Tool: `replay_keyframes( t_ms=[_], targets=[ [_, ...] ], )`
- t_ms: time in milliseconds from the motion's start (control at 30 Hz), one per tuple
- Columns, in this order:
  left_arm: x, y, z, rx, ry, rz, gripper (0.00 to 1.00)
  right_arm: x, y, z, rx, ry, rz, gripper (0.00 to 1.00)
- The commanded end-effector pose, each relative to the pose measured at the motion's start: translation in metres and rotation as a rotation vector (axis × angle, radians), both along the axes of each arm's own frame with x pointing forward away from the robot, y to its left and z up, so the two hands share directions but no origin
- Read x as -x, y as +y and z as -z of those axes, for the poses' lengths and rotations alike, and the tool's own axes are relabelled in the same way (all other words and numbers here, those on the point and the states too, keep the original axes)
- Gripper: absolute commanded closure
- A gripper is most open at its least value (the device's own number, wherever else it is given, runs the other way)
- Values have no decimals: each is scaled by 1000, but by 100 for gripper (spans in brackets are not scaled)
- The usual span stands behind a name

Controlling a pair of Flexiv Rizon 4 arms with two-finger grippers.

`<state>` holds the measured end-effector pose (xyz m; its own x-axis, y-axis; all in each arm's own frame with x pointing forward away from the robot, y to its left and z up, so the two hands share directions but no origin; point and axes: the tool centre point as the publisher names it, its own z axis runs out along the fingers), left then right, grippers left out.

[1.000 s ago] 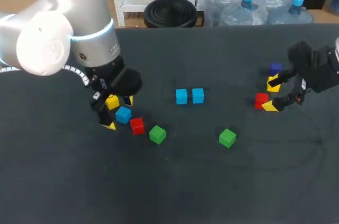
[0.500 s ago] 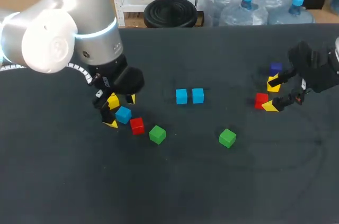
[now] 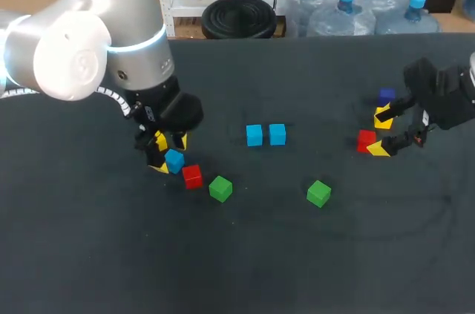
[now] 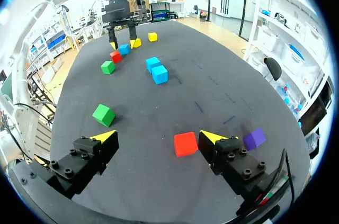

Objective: Place the blue cubes, place green cubes on the blue cubes, place the yellow cubes on the green cubes, then place the red cubes on the yellow cubes, and place purple cube on the red cubes.

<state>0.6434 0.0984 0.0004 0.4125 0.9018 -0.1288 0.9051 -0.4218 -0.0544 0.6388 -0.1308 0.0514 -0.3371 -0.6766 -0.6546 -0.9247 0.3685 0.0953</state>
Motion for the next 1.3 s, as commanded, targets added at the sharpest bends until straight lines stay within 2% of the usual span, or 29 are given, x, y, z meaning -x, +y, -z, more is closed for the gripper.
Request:
replay_keyframes(
  t_ms=[33,100,233,533,733,933,1067,1300],
  targets=[
    [-2,1,1,3,3,6,54,0,0,0,0,0,0,0],
    [-2,1,1,4,3,8,60,0,0,0,0,0,0,0],
    [-1,1,2,9,2,10,100,0,0,0,0,0,0,0],
    [1,0,0,19,-1,17,100,0,0,0,0,0,0,0],
    [-1,-5,-10,15,7,-12,100,0,0,0,0,0,0,0],
    [-10,-9,-22,24,11,-78,100,0,0,0,0,0,0,0],
    [-17,-11,-26,54,17,-123,100,0,0,0,0,0,0,0],
    [-29,-22,-30,63,14,-217,100,0,0,0,0,0,0,0]
  ],
)
